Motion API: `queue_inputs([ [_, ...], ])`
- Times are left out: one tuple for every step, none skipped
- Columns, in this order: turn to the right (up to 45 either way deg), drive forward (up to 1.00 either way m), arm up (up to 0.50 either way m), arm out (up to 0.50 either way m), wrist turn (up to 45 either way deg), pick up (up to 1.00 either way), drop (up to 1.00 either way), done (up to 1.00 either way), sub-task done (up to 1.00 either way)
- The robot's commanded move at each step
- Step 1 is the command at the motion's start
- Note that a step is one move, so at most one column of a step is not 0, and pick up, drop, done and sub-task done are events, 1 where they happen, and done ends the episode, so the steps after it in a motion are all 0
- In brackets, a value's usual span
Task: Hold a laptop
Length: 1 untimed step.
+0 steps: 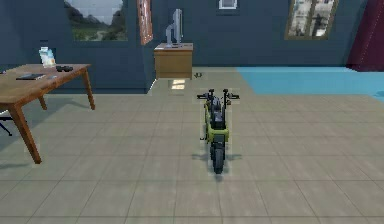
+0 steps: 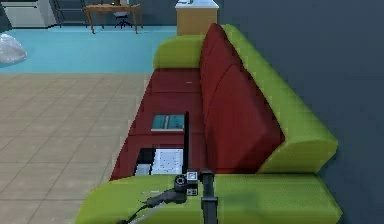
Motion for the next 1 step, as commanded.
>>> queue_inputs([
  [0.0,0.00,0.00,0.00,45.0,0.00,0.00,0.00,0.00],
])
